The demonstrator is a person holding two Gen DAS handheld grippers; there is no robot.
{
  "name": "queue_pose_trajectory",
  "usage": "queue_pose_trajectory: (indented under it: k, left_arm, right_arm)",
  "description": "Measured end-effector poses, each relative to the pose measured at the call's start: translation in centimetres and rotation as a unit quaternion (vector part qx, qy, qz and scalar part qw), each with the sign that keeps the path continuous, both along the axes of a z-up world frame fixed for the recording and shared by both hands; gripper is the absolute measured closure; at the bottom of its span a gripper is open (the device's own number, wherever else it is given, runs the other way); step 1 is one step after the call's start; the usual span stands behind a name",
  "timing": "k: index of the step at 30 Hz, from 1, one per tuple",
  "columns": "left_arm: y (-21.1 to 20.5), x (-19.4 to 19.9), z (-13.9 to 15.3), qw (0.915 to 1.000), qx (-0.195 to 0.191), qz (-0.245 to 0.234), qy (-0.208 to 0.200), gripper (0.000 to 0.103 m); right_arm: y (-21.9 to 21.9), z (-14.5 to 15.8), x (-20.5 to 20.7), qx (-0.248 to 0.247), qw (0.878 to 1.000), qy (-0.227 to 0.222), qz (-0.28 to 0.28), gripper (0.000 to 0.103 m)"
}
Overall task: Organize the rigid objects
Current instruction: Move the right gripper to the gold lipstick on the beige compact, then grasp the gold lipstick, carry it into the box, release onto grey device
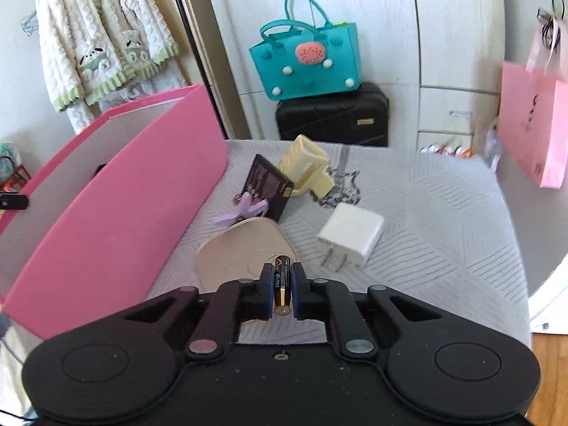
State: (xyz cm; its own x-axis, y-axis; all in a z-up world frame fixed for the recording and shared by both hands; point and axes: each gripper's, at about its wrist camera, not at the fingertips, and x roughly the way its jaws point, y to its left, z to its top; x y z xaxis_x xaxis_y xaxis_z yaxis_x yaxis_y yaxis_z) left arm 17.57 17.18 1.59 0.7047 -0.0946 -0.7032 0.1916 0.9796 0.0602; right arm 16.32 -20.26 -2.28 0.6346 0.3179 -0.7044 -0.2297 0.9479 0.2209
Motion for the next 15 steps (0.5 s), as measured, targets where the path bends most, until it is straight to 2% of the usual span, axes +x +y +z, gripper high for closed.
queue_pose_trajectory:
  k: [7, 12, 14, 15]
  left_arm:
    - [-0.4, -0.1, 0.0, 0.9999, 0.010, 0.009, -0.004, 0.096]
    - [-1.7, -0.8, 0.3, 0.9984, 0.050, 0.006, -0.024, 0.096]
    - [-1.8, -0.6, 0.3, 0.9985, 0.050, 0.010, -0.021, 0.096]
    - [-2.0, -0.5, 0.4, 0.9985, 0.050, 0.013, -0.018, 0.096]
  right_arm:
    - [0.0, 0.5, -0.4, 0.016, 1.000, -0.005, 0.008, 0.090]
    - [1.2, 2.7, -1.2, 0.028, 0.998, -0.037, 0.031, 0.090]
    - [1.8, 3.9, -1.4, 0.046, 0.997, -0.046, 0.049, 0.090]
    - [2.0, 4.6, -1.3, 0.071, 0.994, -0.046, 0.064, 0.090]
